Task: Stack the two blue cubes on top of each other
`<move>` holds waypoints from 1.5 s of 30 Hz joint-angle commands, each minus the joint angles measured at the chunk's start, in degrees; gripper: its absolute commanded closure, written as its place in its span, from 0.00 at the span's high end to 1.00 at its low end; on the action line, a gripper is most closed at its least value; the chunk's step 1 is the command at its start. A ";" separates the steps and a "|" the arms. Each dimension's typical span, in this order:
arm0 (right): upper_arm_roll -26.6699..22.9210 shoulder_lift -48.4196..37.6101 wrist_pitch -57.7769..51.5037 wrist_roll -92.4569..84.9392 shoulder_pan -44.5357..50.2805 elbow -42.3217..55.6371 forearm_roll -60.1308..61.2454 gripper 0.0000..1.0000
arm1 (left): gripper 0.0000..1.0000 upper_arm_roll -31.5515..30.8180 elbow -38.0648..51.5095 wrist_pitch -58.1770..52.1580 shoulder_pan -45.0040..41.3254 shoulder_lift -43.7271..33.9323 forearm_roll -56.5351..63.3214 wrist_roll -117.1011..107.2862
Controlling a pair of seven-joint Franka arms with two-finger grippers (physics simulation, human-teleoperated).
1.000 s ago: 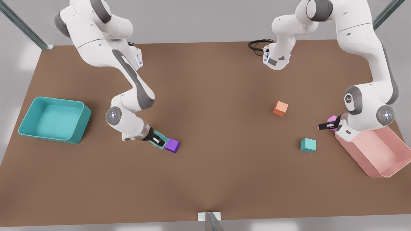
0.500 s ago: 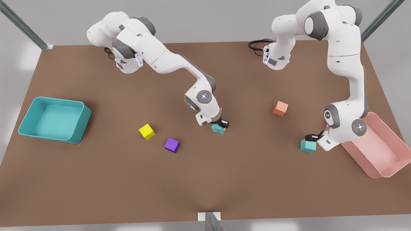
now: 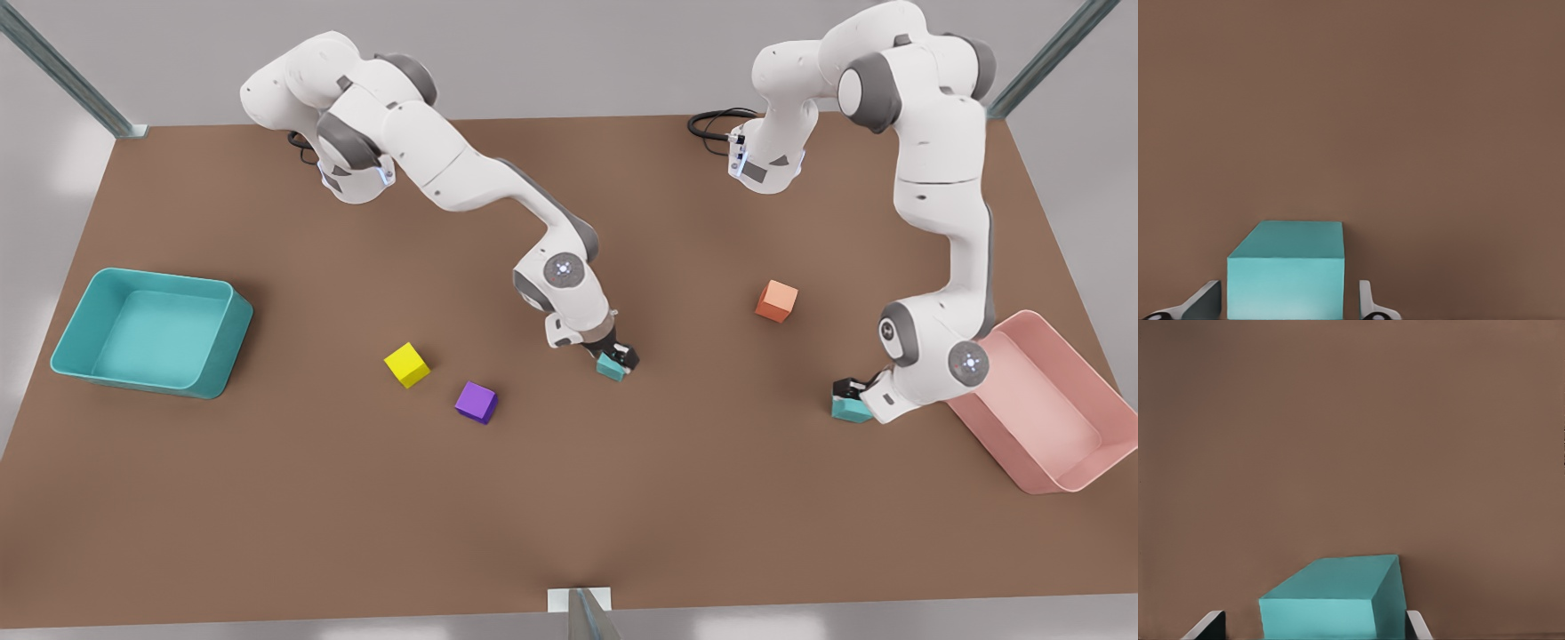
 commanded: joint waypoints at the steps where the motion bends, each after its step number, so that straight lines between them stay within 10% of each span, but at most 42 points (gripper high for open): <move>1: 0.00 -1.58 0.12 9.29 -1.05 -0.35 -0.05 1.00 | 1.00 0.00 0.02 0.70 -0.08 0.68 0.06 4.00; 5: 0.26 -10.45 -14.01 0.87 -7.63 -2.38 -0.13 1.00 | 0.99 0.00 0.02 0.70 -0.69 1.55 0.06 4.00; 6: 0.35 -14.06 -24.21 -9.42 -11.68 -2.20 0.30 1.00 | 0.51 0.00 0.20 0.70 -0.78 1.55 0.15 4.00; 7: 0.61 -16.17 -31.94 -16.97 -15.63 -2.29 0.31 1.00 | 0.49 0.00 0.20 0.62 -0.78 1.55 0.15 4.00; 10: 0.18 -16.70 -54.44 -45.70 -31.97 -1.94 1.45 1.00 | 0.49 0.00 1.07 0.53 -0.87 1.29 0.15 3.73; 14: -2.81 -26.44 -57.27 -97.76 -38.23 0.79 -7.61 1.00 | 0.49 -2.37 9.68 -15.54 -3.06 -2.49 2.16 -10.49; 18: -2.46 -49.92 -57.00 -97.59 -37.35 -12.57 -5.94 1.00 | 0.50 -14.31 16.36 -27.51 -15.55 -3.02 6.74 -53.20; 24: -2.90 -47.02 -59.47 -97.32 -36.82 -12.04 -5.67 1.00 | 0.52 -24.69 15.94 -24.88 -20.46 -3.10 5.60 -73.16; 45: -4.04 -43.42 -61.84 -98.03 -38.31 -8.97 -2.68 1.00 | 0.52 -24.70 10.04 -7.56 -22.05 0.76 8.76 -74.40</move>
